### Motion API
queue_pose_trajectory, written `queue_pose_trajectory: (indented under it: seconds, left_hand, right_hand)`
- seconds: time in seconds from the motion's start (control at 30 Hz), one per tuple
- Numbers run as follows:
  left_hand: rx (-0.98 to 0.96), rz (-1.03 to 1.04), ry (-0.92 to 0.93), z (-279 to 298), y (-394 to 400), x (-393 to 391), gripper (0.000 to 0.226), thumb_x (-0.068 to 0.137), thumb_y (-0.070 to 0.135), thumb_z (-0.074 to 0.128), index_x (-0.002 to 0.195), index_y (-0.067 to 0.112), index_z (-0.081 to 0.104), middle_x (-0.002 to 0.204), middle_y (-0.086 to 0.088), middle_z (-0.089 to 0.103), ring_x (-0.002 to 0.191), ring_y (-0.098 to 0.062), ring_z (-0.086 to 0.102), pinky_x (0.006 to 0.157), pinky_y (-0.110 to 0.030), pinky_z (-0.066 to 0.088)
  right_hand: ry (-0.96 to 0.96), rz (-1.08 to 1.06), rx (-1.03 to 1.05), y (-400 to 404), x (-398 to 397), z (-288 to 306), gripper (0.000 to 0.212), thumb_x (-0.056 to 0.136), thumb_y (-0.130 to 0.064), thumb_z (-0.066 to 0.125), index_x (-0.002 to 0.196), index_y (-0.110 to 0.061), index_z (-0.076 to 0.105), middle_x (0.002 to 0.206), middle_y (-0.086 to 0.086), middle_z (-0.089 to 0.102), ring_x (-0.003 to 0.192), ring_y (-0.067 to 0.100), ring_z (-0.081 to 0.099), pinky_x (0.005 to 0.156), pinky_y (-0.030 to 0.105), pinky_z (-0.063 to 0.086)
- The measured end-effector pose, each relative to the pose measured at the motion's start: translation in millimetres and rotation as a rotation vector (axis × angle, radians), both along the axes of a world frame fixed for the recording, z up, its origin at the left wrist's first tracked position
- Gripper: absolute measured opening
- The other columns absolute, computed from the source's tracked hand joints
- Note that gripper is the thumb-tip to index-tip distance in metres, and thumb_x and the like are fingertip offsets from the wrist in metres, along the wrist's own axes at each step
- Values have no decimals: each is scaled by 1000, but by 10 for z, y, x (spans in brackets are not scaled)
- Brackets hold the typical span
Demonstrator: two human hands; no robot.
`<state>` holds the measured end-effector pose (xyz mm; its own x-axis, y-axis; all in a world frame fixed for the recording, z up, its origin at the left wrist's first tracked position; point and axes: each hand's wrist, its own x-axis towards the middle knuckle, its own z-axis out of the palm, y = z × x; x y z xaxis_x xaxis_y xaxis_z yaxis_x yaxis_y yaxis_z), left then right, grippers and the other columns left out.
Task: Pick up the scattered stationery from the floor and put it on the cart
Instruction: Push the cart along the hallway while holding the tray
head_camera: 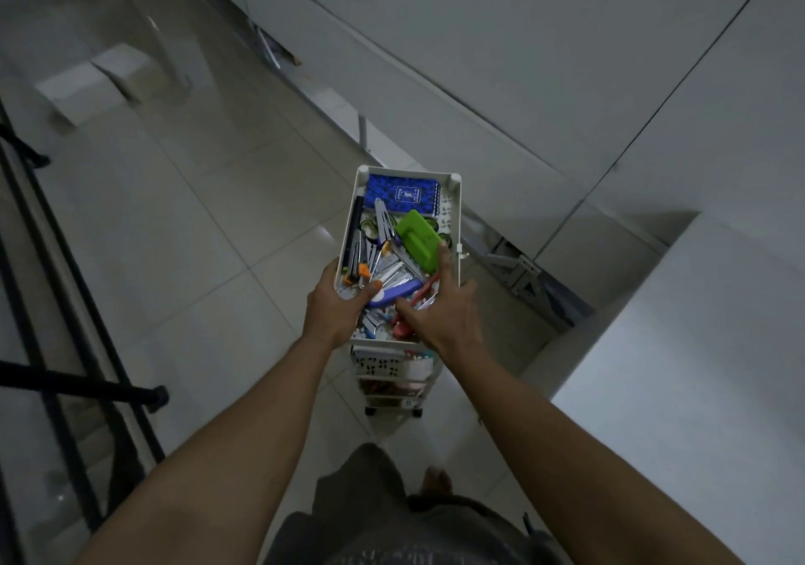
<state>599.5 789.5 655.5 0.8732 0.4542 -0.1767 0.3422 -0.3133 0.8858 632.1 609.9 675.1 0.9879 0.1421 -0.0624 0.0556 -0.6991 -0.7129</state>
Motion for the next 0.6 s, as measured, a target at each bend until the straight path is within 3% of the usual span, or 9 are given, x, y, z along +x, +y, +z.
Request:
queue_pose_trajectory:
  seconds: [0.13, 0.43, 0.6]
  left_hand:
    - [-9, -40, -17, -19, 51, 256, 64, 71, 53, 76, 126, 30, 54, 108, 7, 68, 95, -15, 64, 80, -26, 49]
    - [-2, -144, 0, 36, 455, 896, 72, 72, 55, 75, 133, 28, 48, 115, 5, 66, 103, -18, 62, 86, -30, 50]
    - [-16, -182, -18, 27, 465, 1169, 72, 73, 53, 75, 134, 27, 47, 122, 2, 64, 110, -19, 60, 90, -26, 45]
  right_hand:
    - [14, -52, -15, 40, 188, -8, 115, 66, -65, 74, 148, -49, -5, 111, 16, 43, 90, 27, 55, 79, 28, 42]
    - [63, -166, -14, 460, 674, 43, 116, 62, -67, 73, 144, -56, -8, 115, 17, 41, 93, 35, 61, 79, 31, 47]
    - [61, -223, -46, 482, 882, 38, 113, 59, -76, 65, 141, -60, -11, 106, 14, 42, 92, 40, 62, 86, 43, 51]
